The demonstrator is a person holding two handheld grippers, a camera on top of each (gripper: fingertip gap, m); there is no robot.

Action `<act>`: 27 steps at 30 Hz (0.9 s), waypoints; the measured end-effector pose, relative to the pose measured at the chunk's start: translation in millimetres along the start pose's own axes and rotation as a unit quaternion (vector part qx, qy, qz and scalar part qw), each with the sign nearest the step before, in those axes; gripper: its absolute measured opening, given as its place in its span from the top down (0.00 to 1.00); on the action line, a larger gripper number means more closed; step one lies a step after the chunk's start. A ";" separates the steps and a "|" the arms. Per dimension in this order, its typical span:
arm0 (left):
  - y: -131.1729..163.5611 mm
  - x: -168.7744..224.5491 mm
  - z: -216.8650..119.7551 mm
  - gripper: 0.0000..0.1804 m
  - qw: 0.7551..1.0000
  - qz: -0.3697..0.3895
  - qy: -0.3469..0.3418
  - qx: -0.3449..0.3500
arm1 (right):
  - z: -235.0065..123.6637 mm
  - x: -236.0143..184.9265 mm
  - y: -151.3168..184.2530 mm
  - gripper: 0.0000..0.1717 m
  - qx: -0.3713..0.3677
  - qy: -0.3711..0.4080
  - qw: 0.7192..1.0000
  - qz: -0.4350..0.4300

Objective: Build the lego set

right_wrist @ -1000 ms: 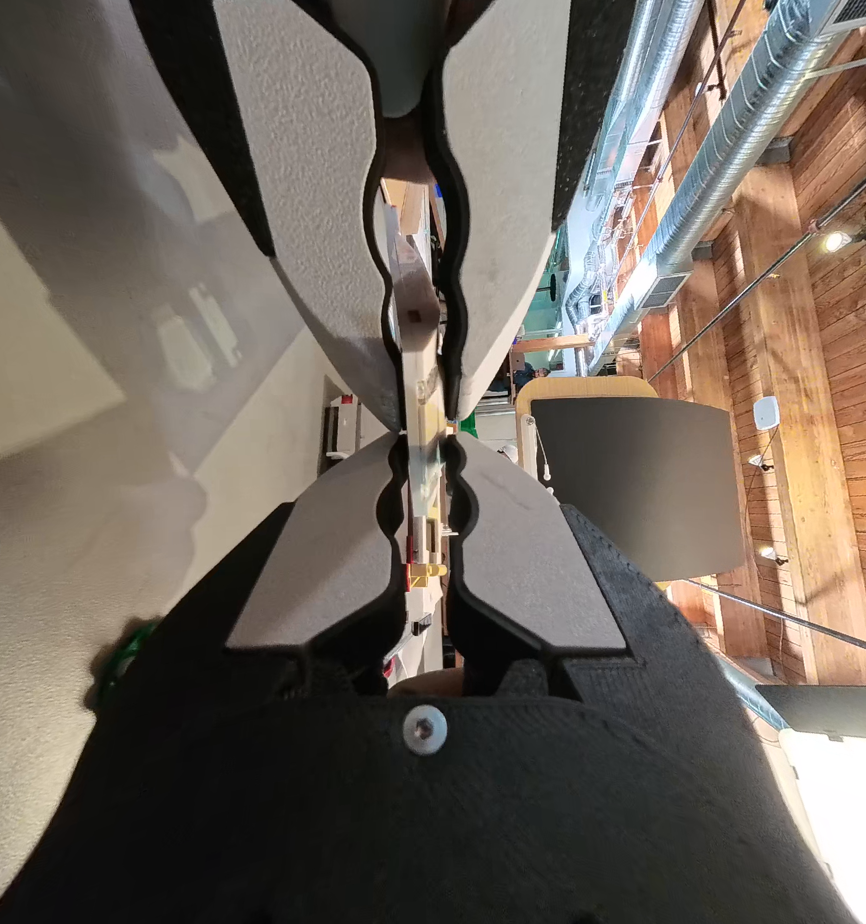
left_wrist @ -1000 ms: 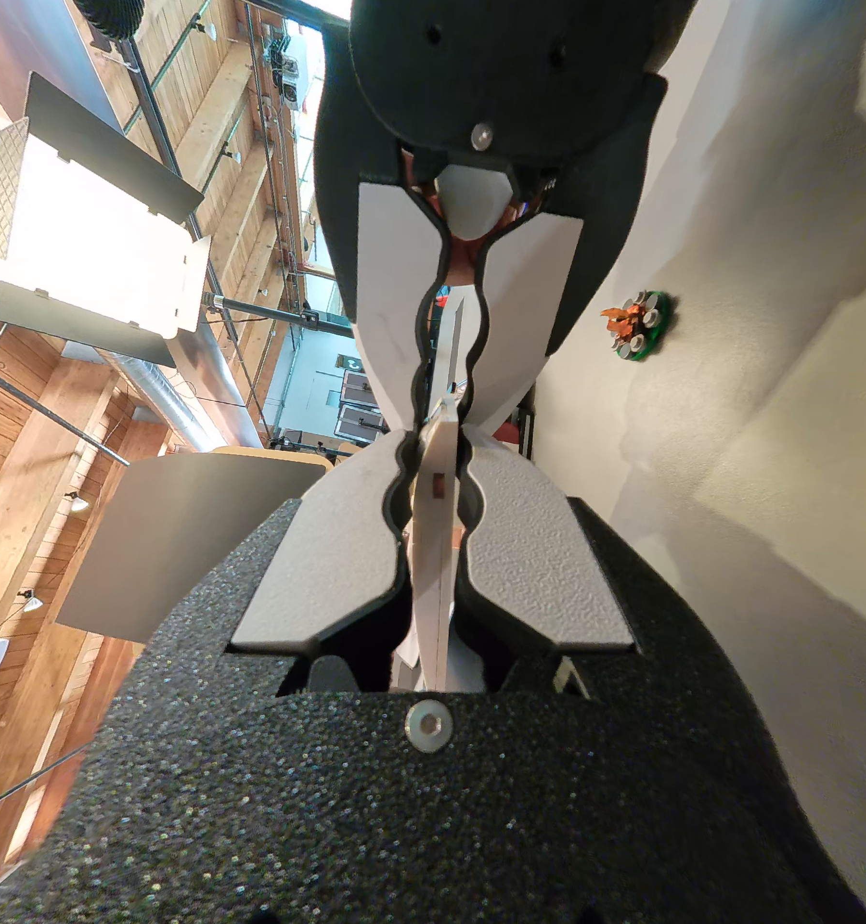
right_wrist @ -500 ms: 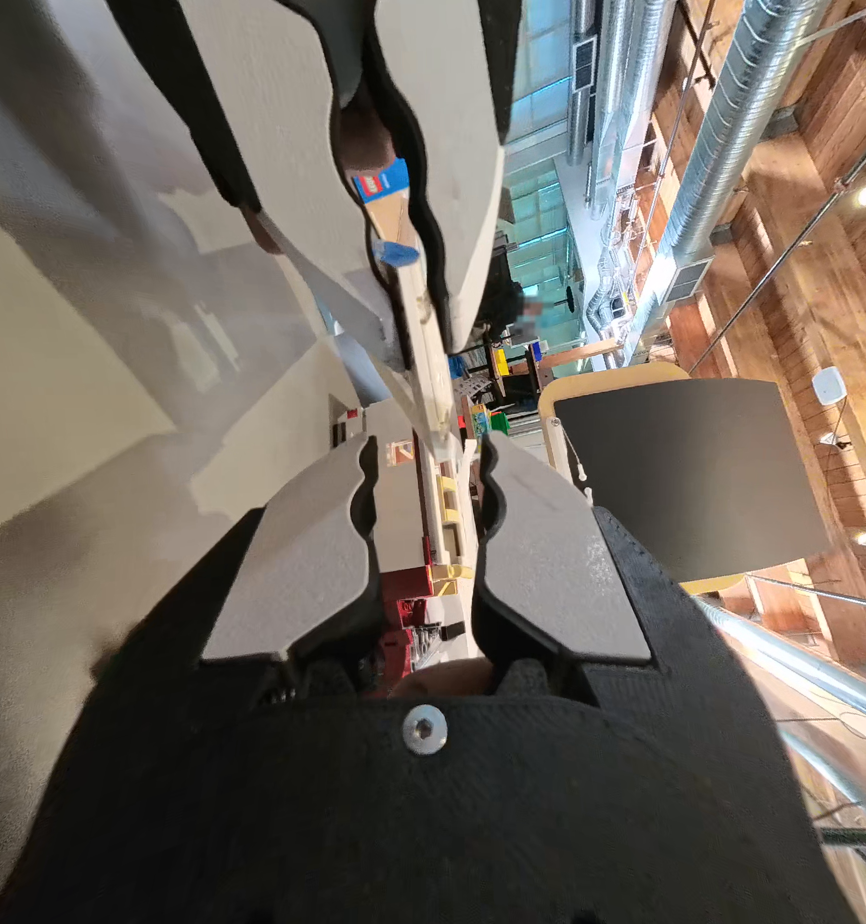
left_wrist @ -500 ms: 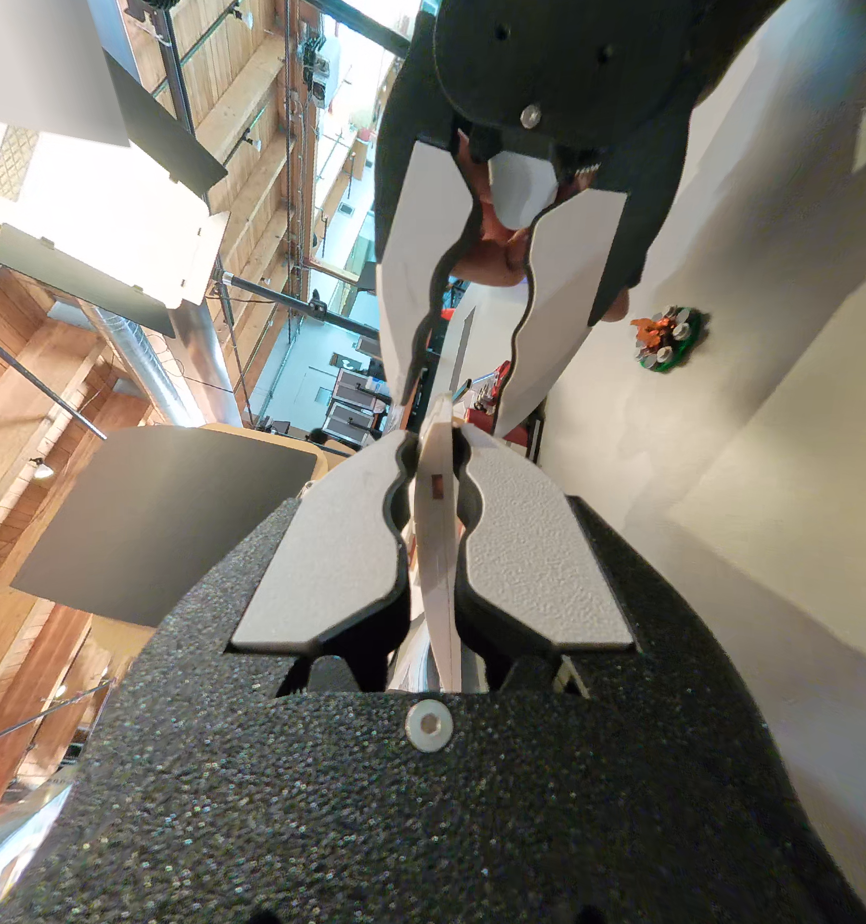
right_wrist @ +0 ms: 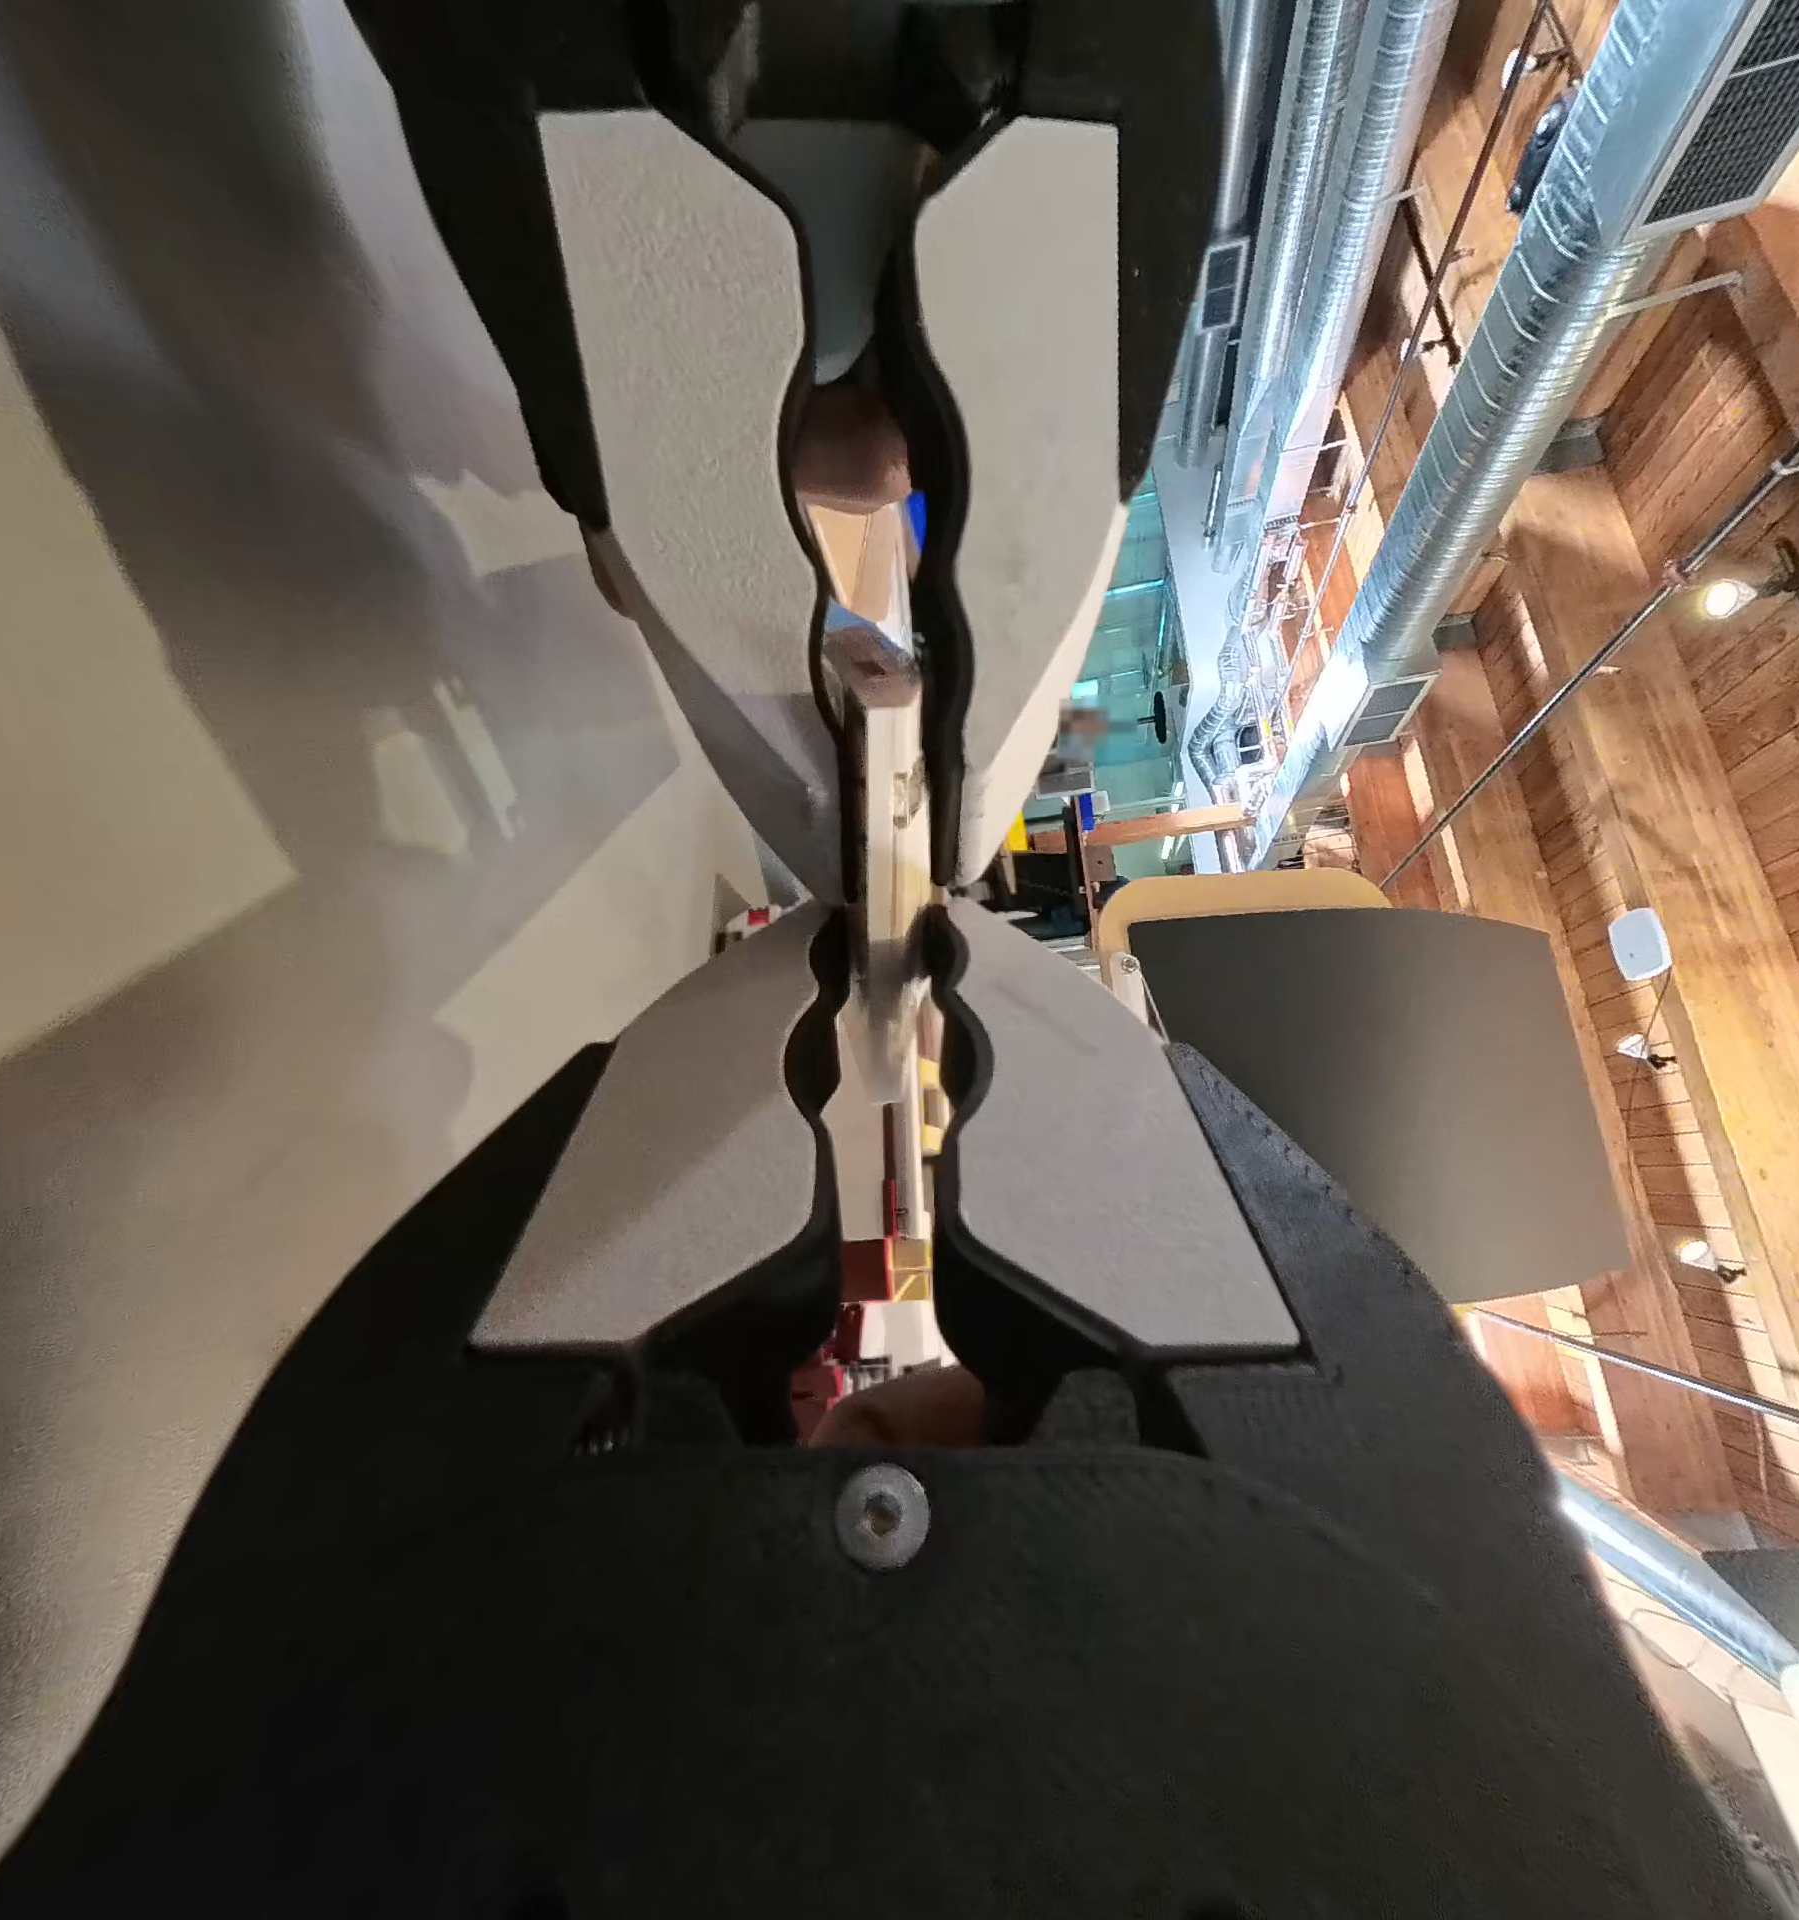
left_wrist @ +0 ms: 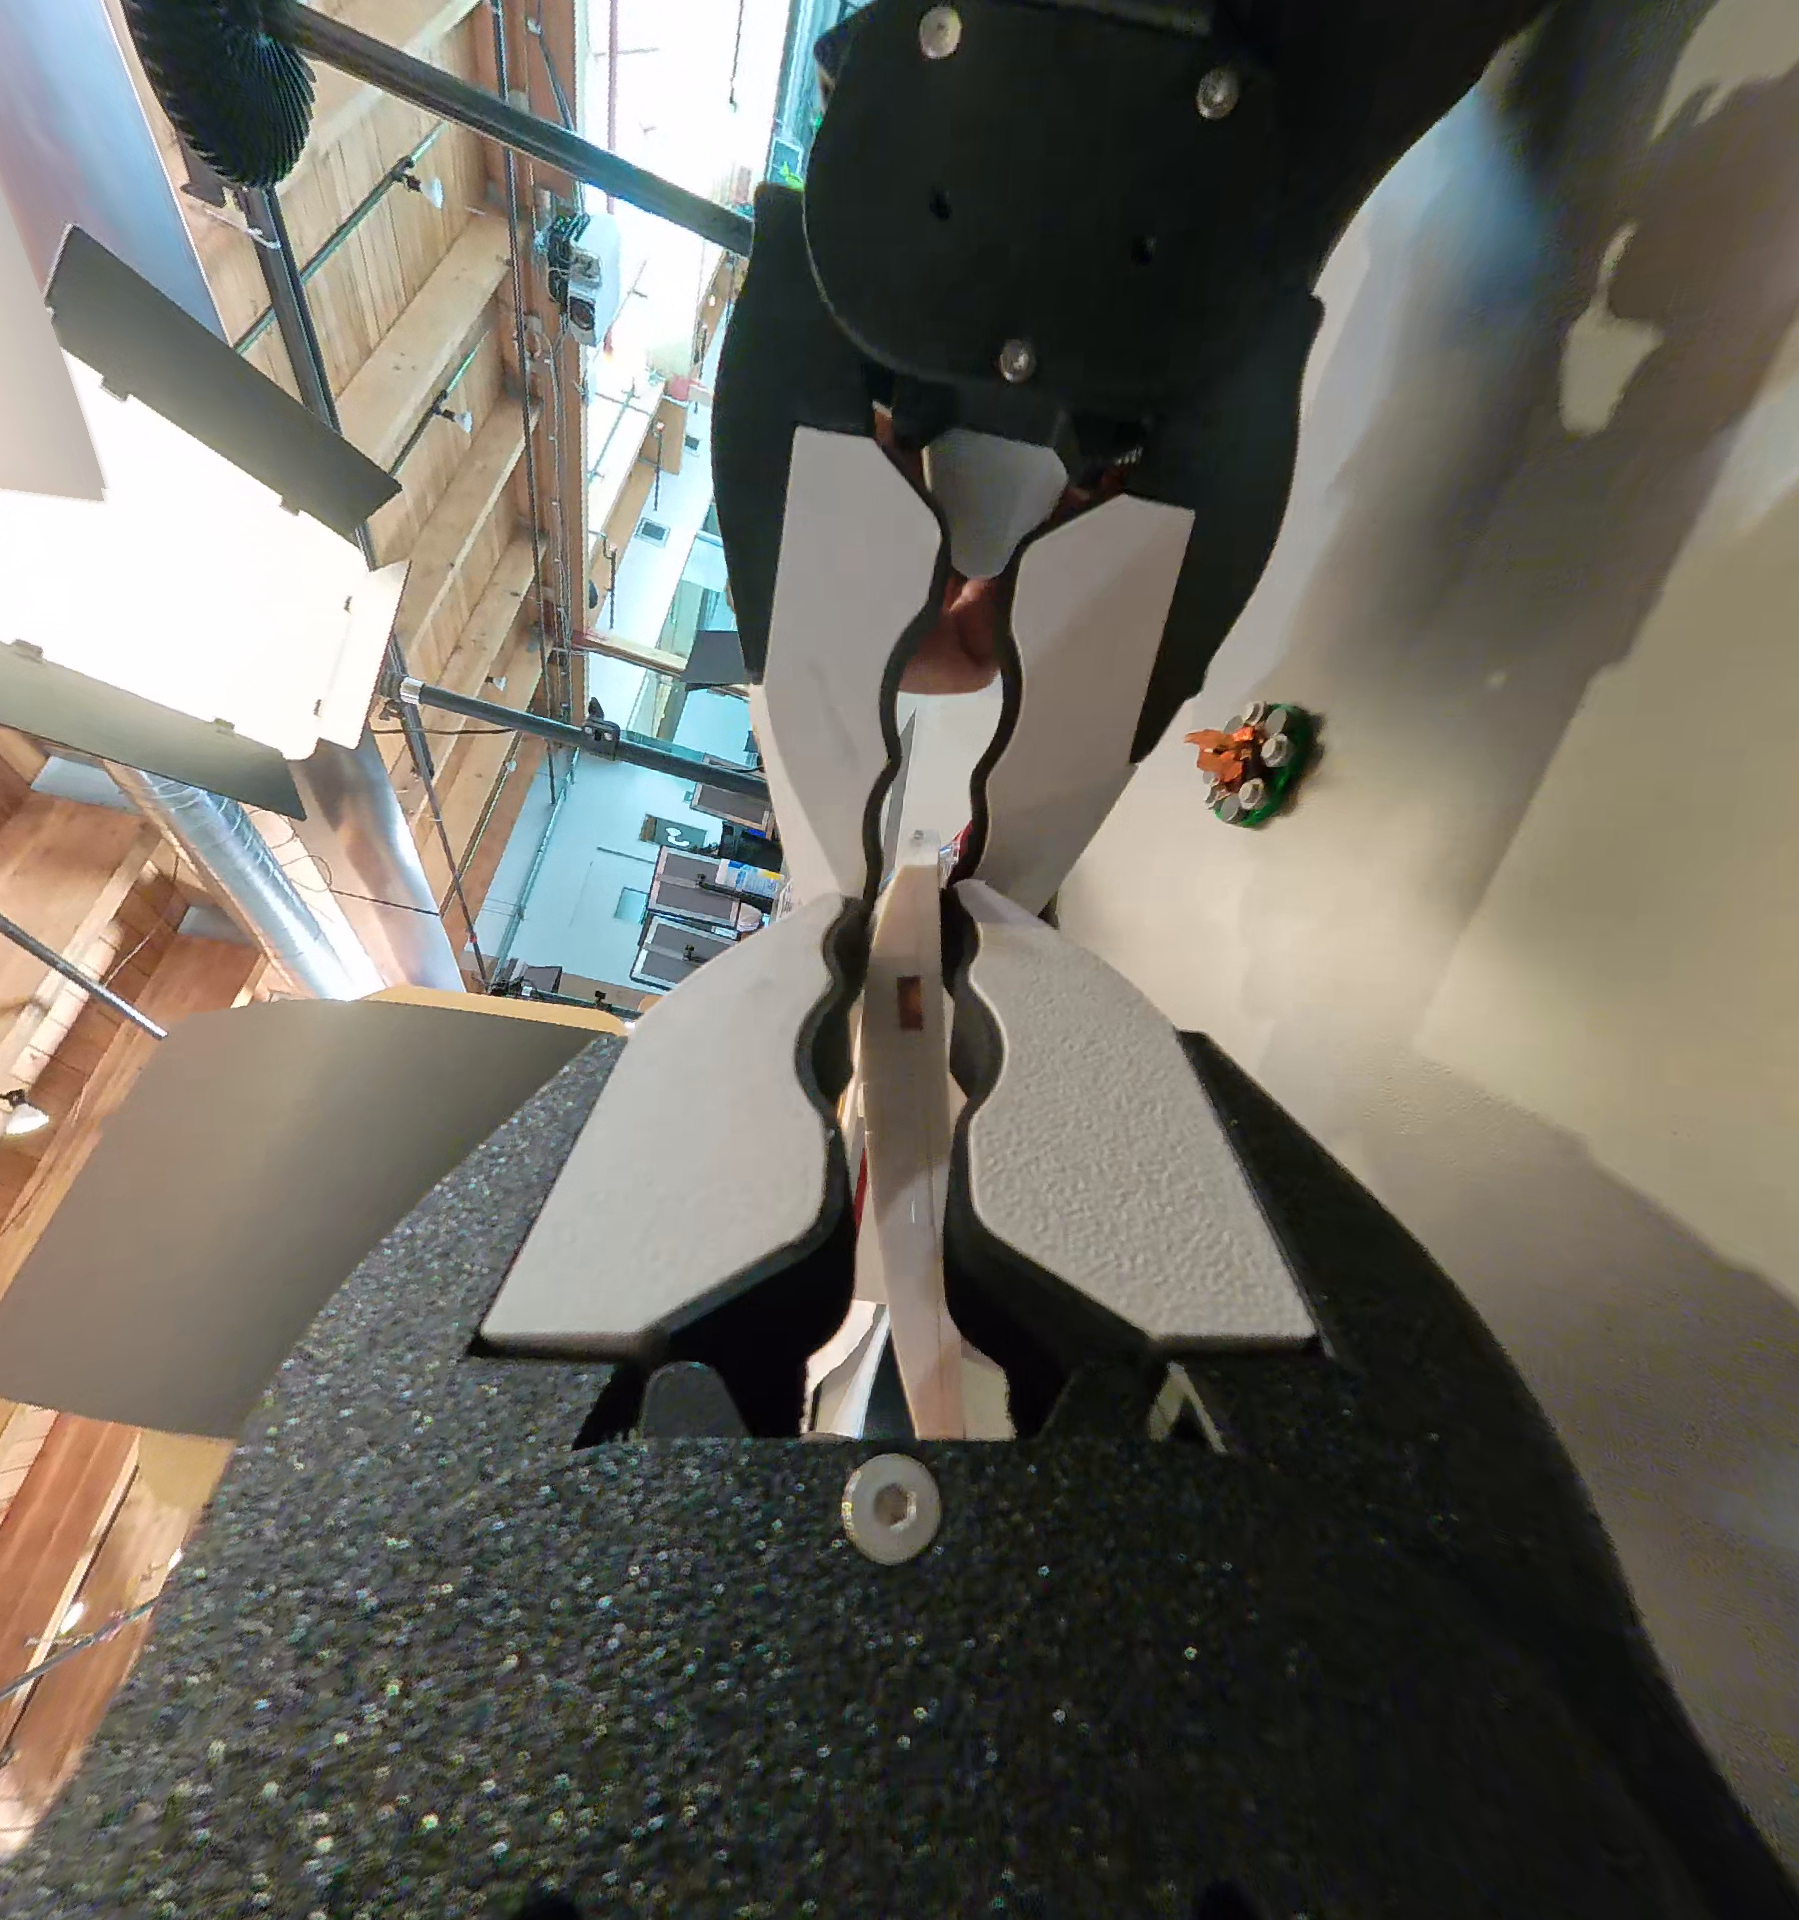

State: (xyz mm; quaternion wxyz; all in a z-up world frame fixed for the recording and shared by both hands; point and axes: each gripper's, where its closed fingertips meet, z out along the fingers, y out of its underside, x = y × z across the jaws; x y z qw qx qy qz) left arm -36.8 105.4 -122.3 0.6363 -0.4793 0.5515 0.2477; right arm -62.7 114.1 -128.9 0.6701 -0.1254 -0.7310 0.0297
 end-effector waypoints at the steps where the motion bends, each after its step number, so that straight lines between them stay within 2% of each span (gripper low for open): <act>1: -0.1 -0.5 -0.2 0.92 1.000 -0.002 -0.001 0.001 | 0.0 0.6 -0.1 0.92 -0.002 0.002 1.000 -0.002; 15: -0.9 0.6 -2.6 0.92 1.000 -0.005 0.009 0.008 | 0.2 -0.3 -2.5 0.92 -0.007 -0.008 1.000 -0.008; 20: 1.9 -4.1 -3.9 0.92 1.000 -0.024 0.002 0.016 | 1.0 4.1 -3.0 0.92 0.008 0.020 1.000 -0.007; 22: 5.9 -2.6 -3.7 0.92 0.999 -0.041 0.010 0.020 | -0.5 3.8 -0.2 0.86 0.013 0.023 1.000 -0.017; 27: 11.4 1.6 -4.2 0.92 0.999 -0.037 0.018 0.020 | -3.1 -5.4 5.4 0.80 0.016 -0.013 1.000 -0.018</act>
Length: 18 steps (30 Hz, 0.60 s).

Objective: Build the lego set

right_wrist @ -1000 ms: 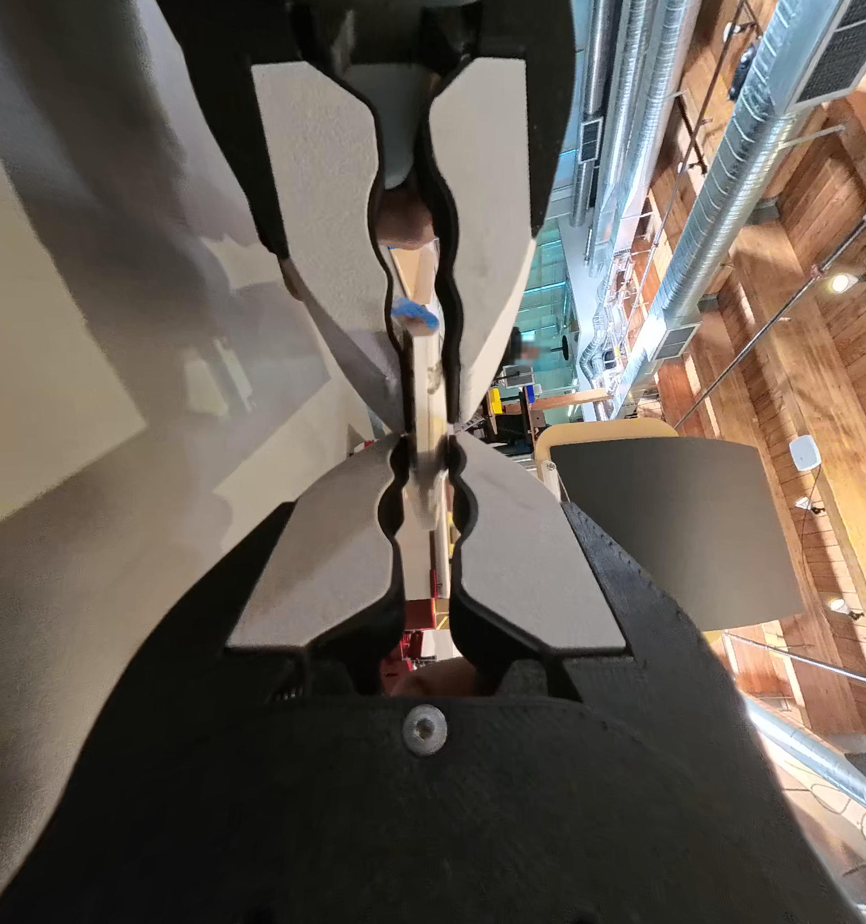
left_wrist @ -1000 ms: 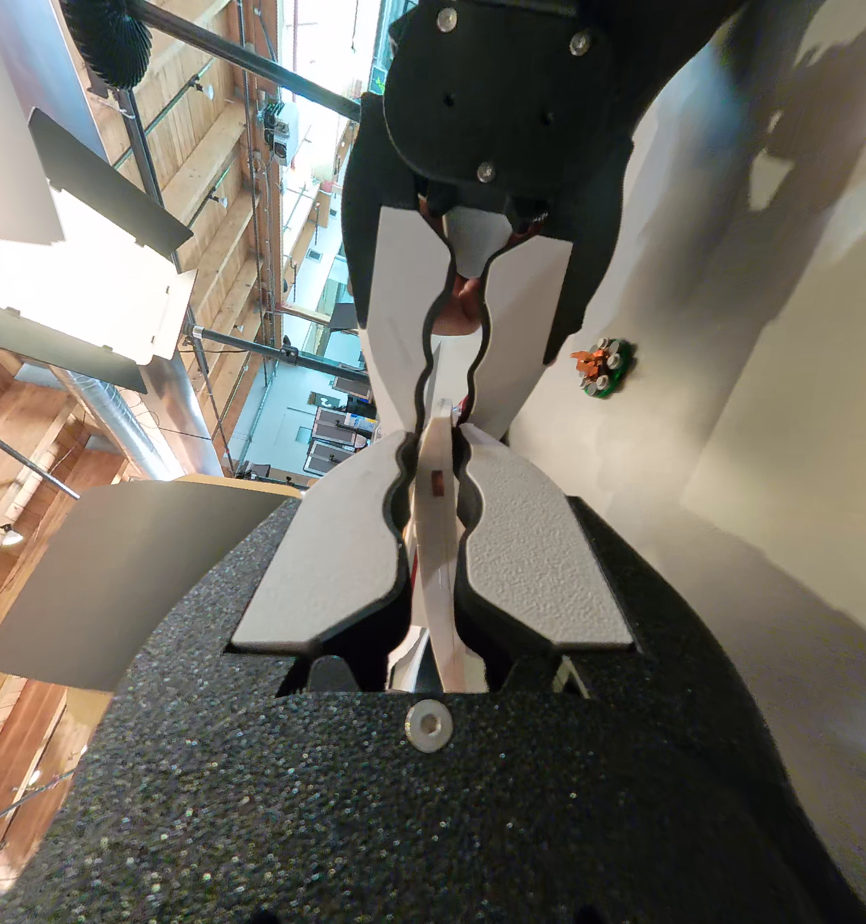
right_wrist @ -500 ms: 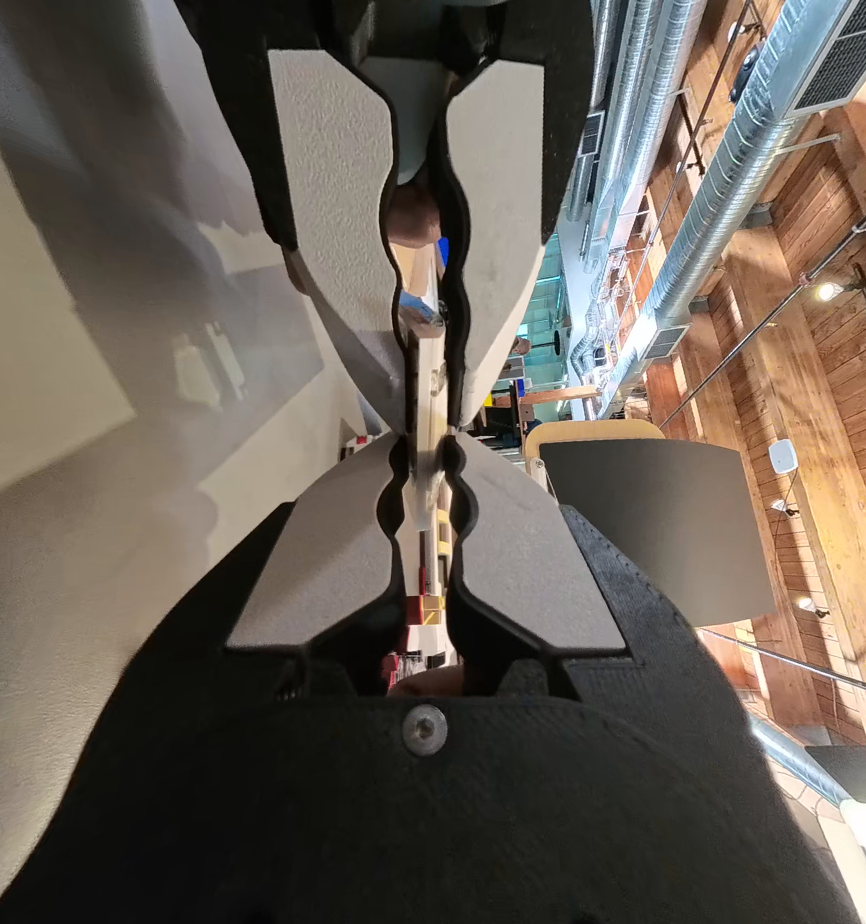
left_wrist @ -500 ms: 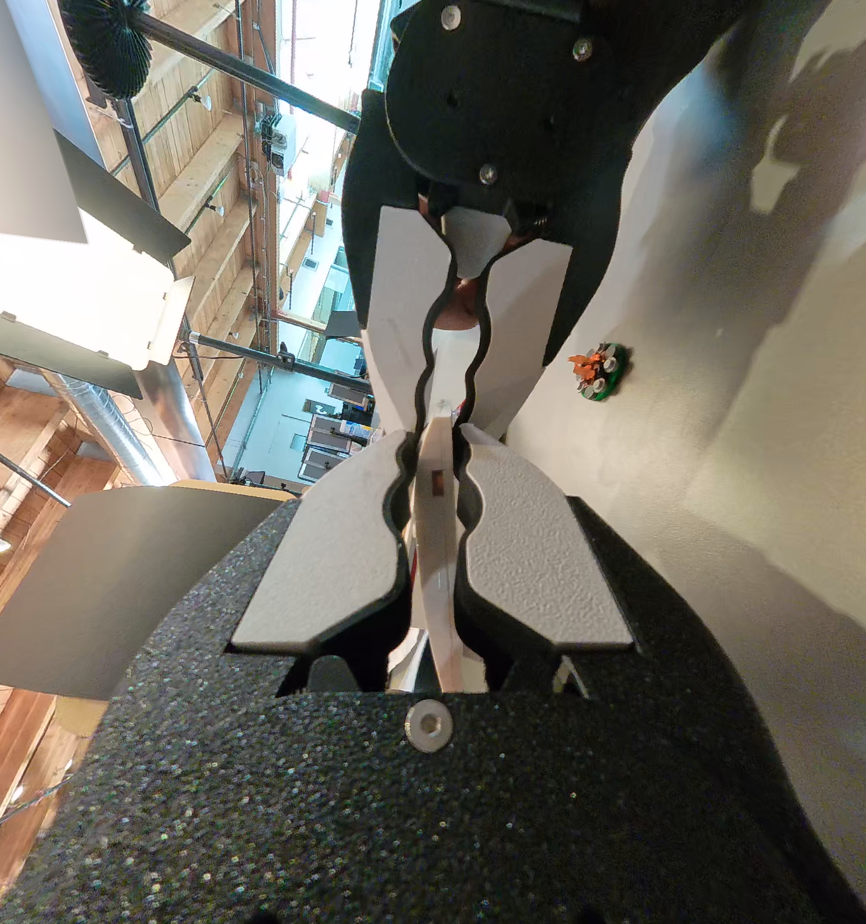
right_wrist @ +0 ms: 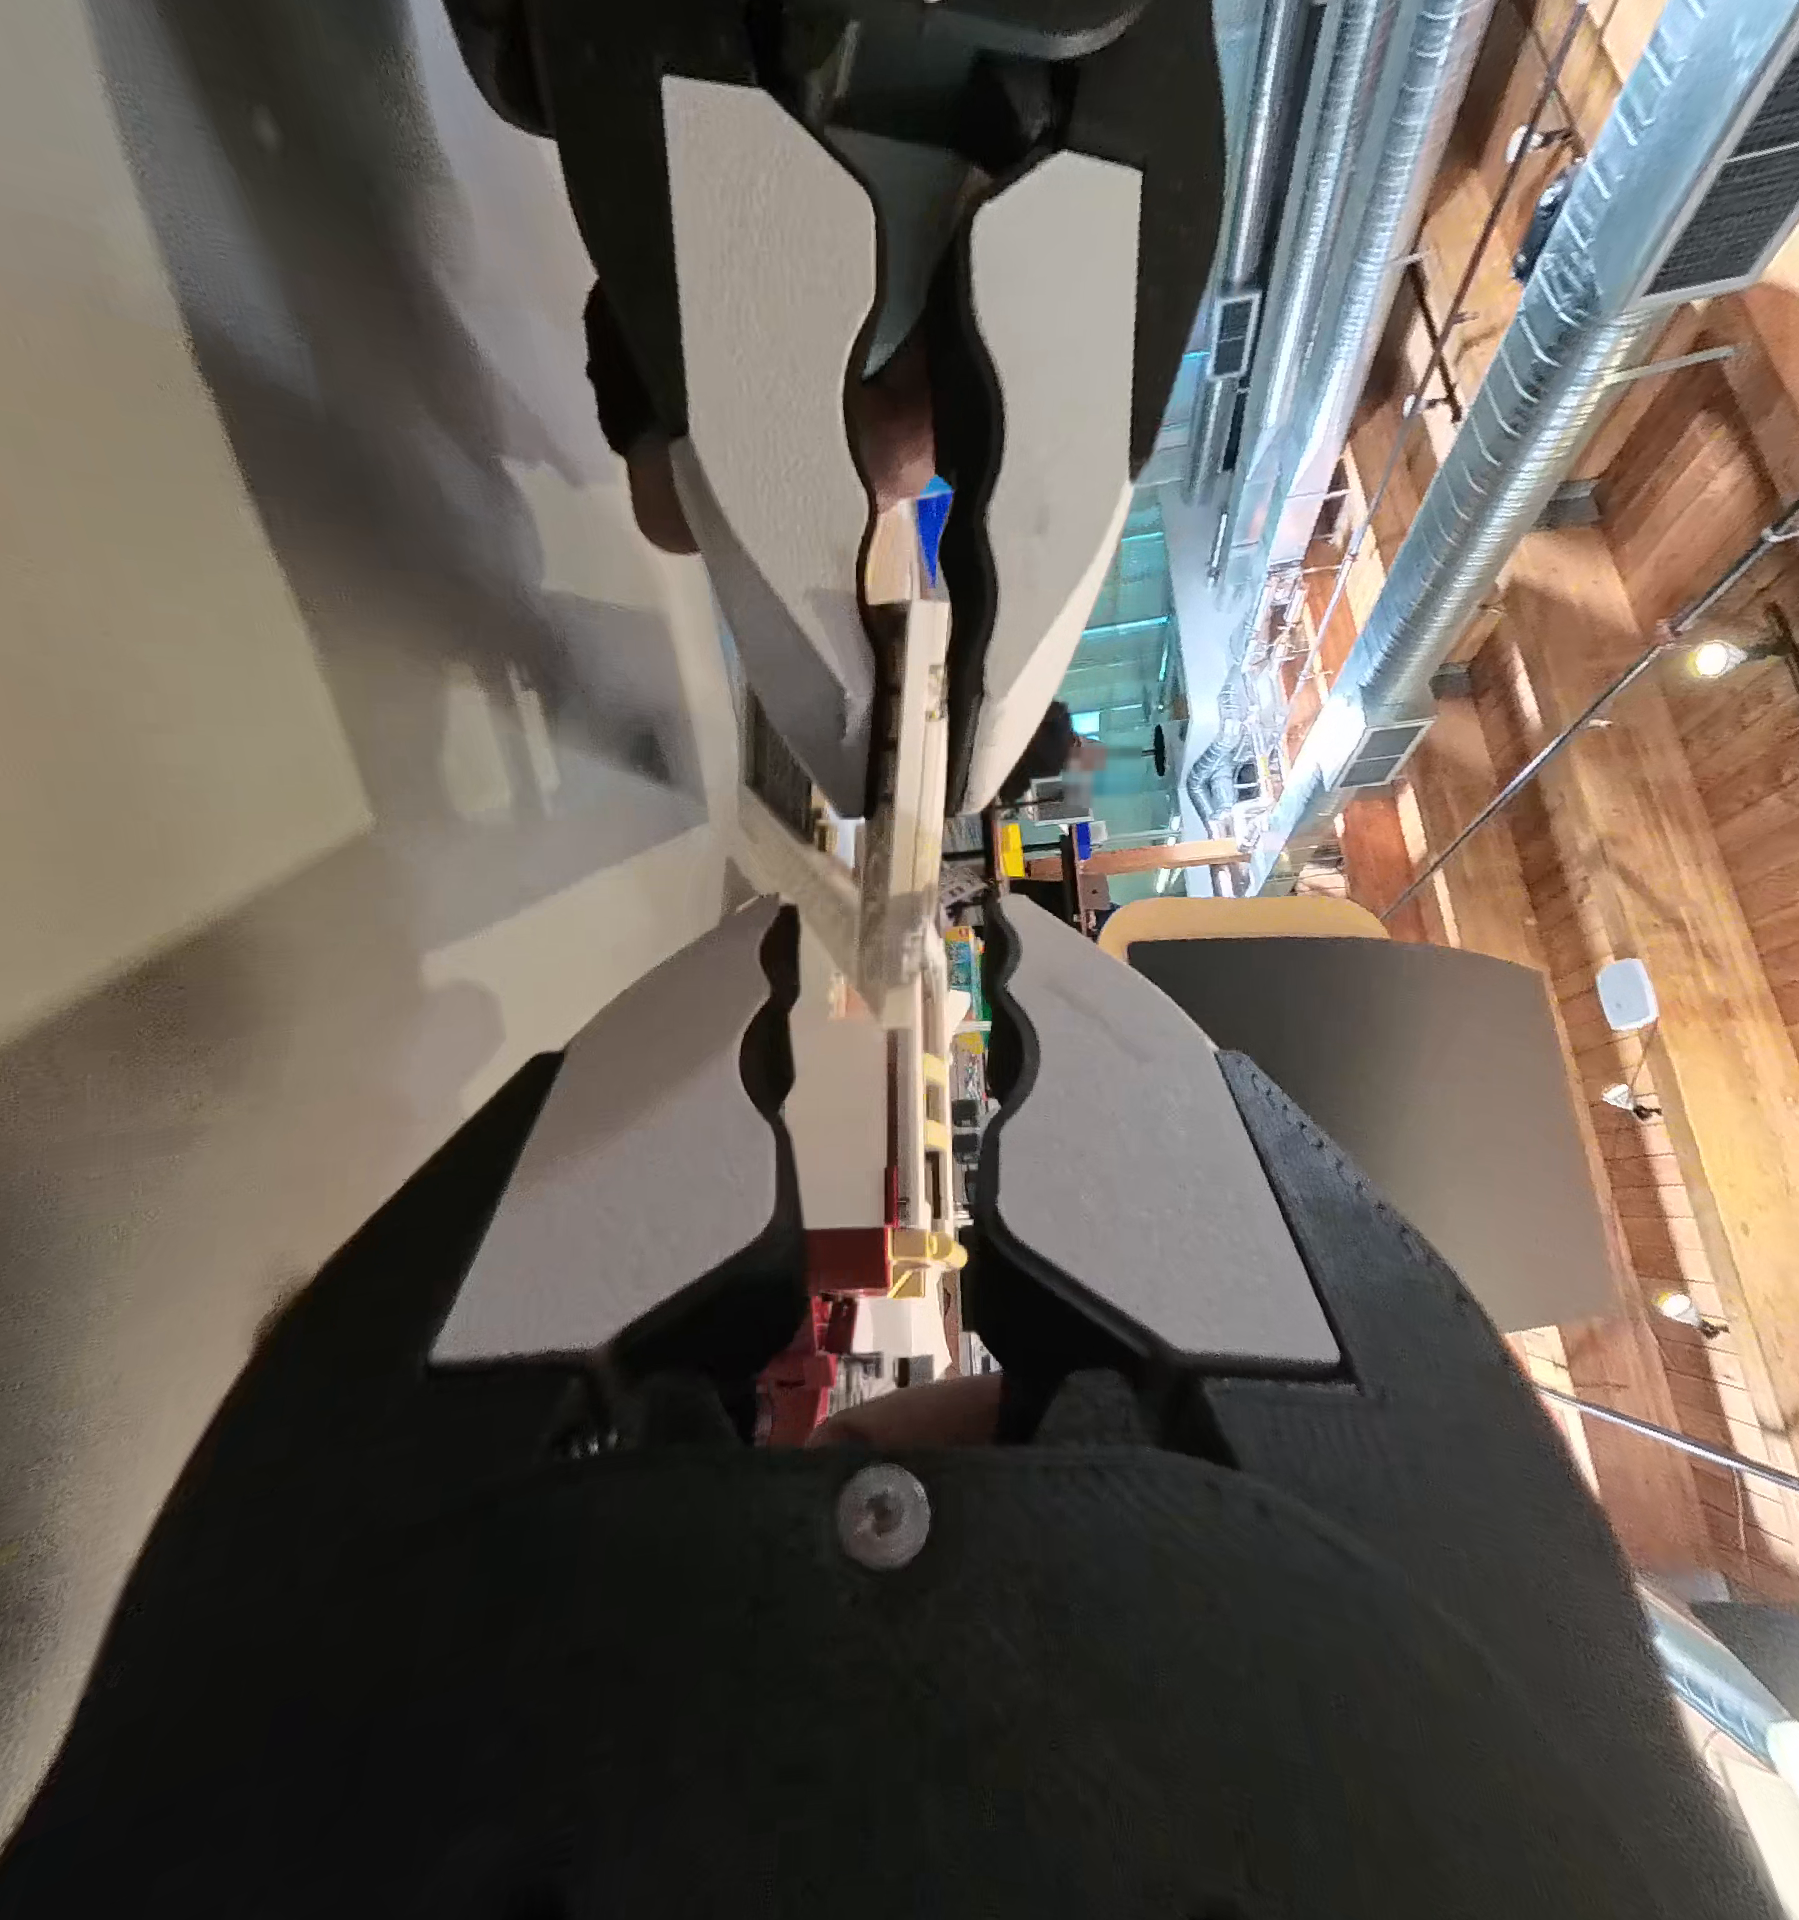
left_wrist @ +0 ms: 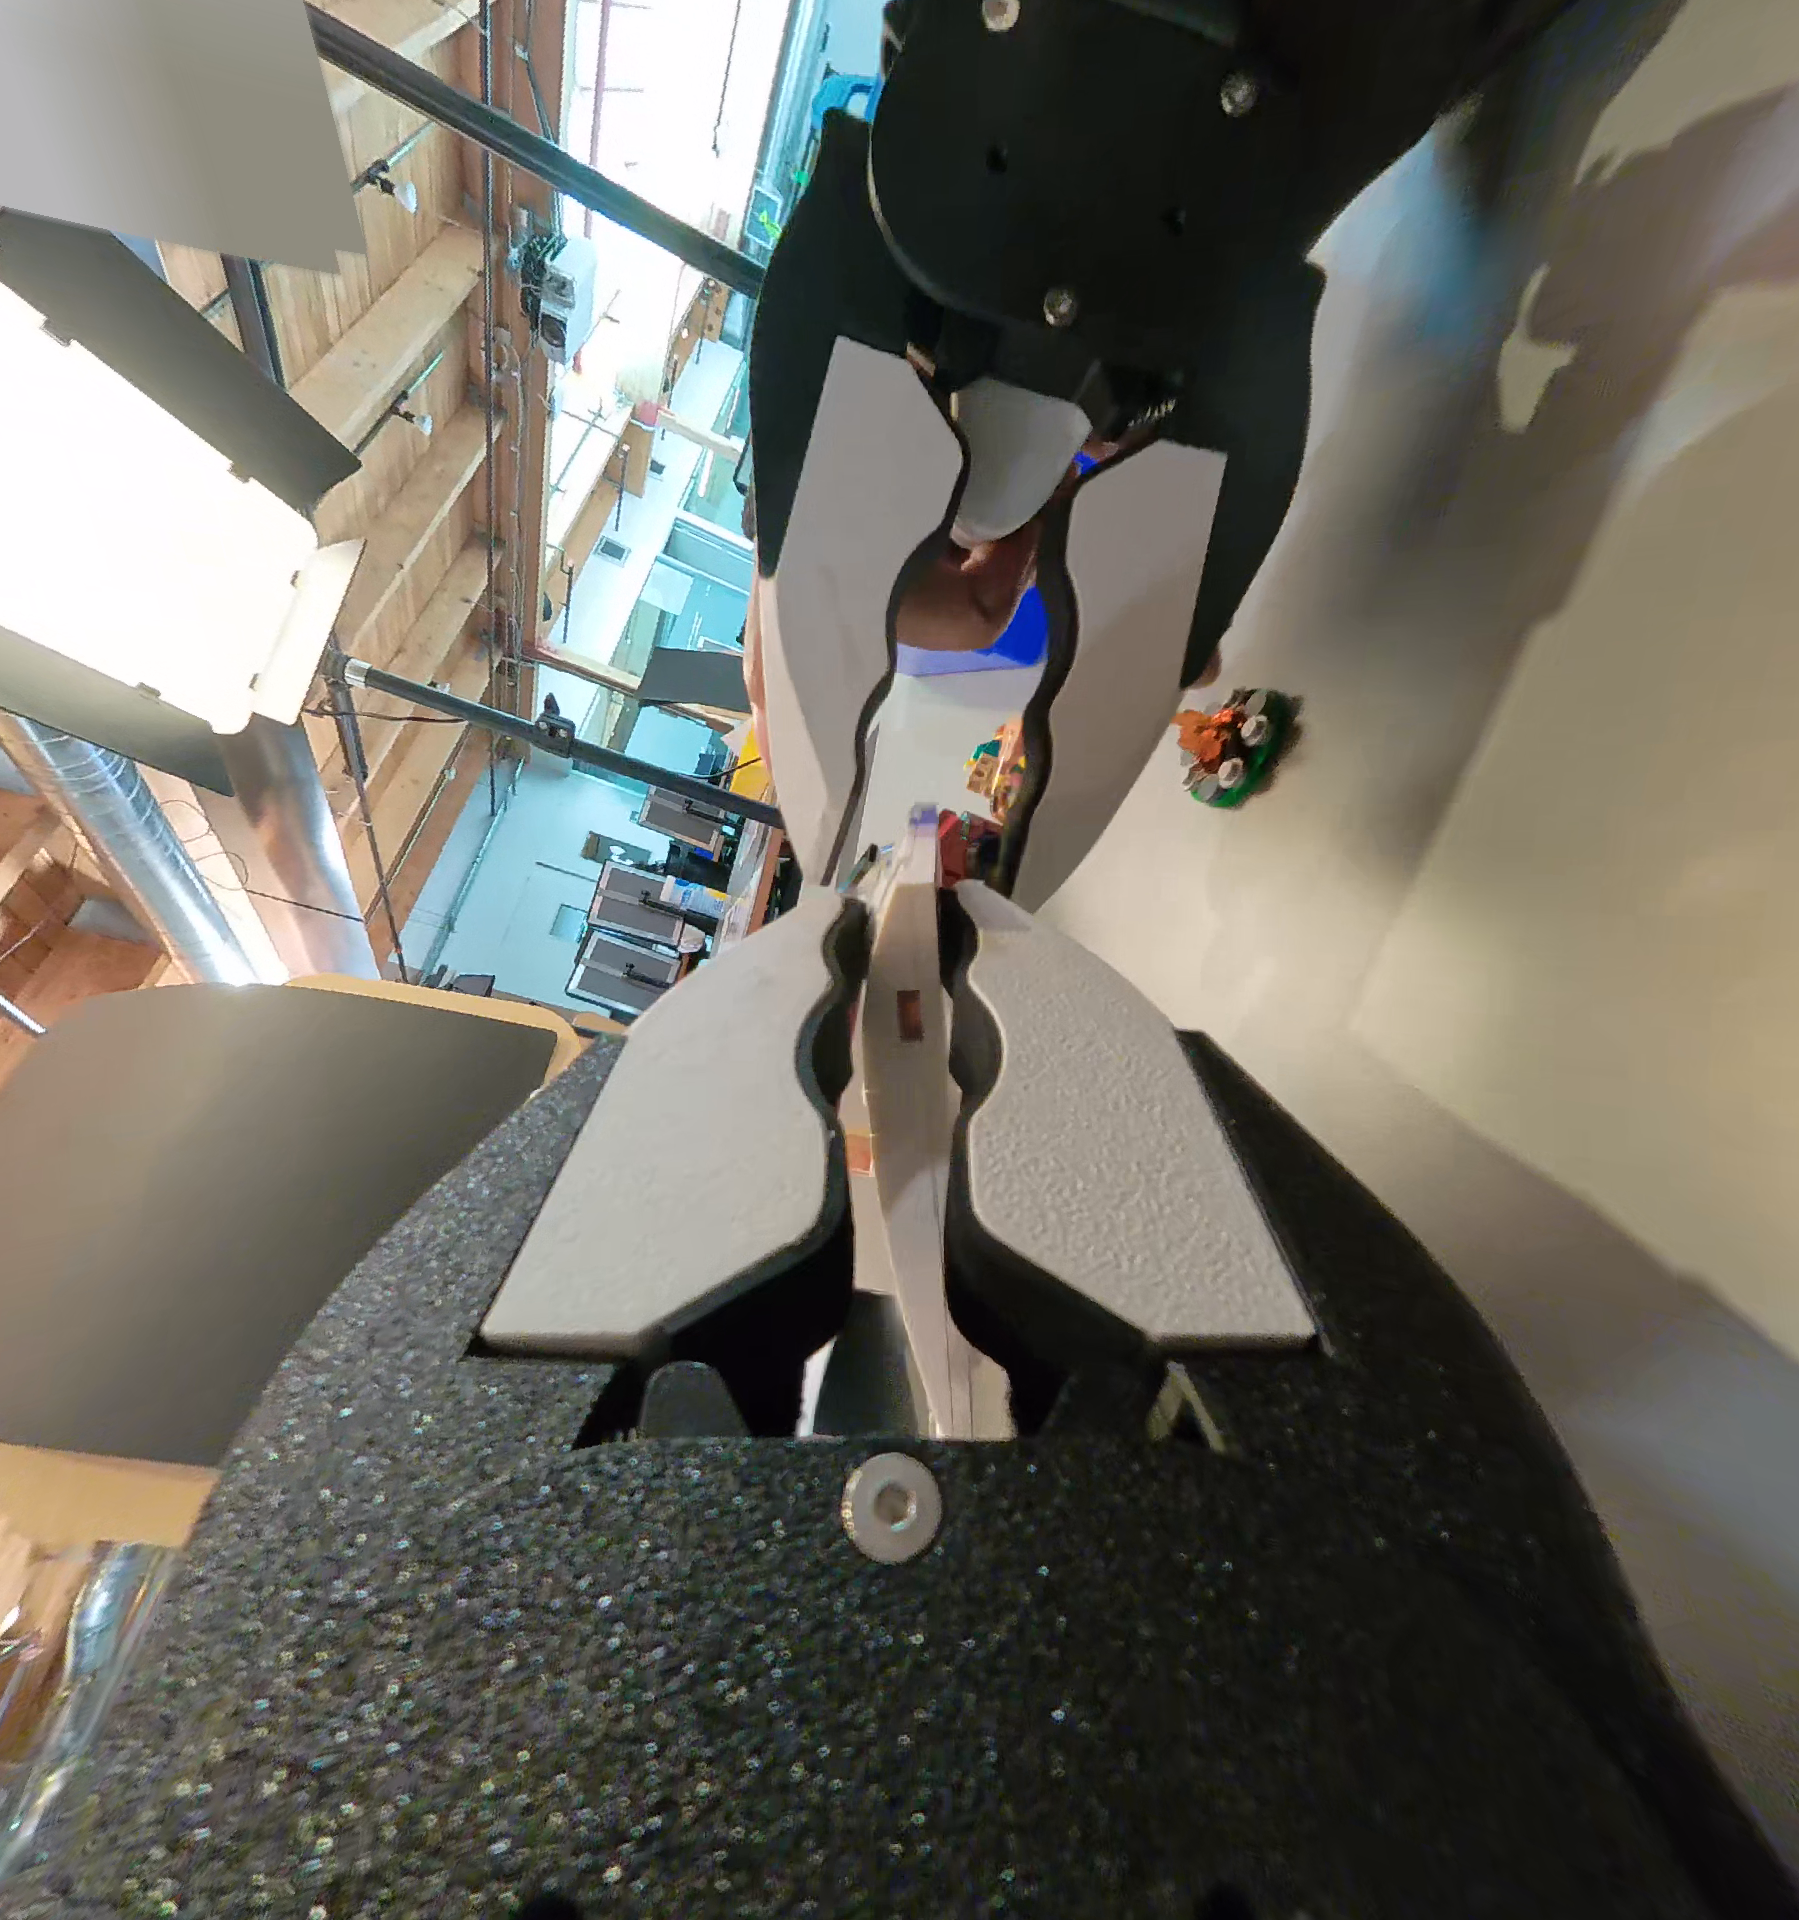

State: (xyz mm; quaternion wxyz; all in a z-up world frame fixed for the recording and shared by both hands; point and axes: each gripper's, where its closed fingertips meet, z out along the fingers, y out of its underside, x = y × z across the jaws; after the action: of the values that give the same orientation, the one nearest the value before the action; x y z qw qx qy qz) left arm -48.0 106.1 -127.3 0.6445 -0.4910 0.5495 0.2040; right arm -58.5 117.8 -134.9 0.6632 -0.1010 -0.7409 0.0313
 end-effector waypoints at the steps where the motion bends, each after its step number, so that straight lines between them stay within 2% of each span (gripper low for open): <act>1: -0.1 -0.4 -0.4 0.92 1.000 0.004 -0.002 0.001 | -0.8 -0.8 -0.2 0.80 0.005 -0.006 1.000 0.005; 7: -11.0 6.3 -3.5 0.92 0.999 0.034 0.010 0.025 | -2.4 1.5 1.2 0.78 0.016 -0.014 0.999 0.040; 13: -31.0 12.8 -7.5 0.92 0.996 0.061 0.018 0.065 | -0.9 -7.3 -5.0 0.76 0.031 -0.030 0.998 0.038; 16: -35.9 13.5 -8.8 0.92 0.995 0.061 0.019 0.079 | -0.6 -8.7 -11.4 0.81 0.046 -0.026 0.998 0.038; 18: -35.9 13.5 -8.8 0.92 0.995 0.059 0.018 0.081 | -0.6 -7.8 -15.0 0.88 0.052 -0.017 0.998 0.033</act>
State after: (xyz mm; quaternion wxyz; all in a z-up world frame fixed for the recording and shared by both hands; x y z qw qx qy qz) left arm -19.5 79.3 -124.2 0.6589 -0.4076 0.6039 0.1870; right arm -58.8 101.6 -139.8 0.6537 -0.0902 -0.7455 0.0936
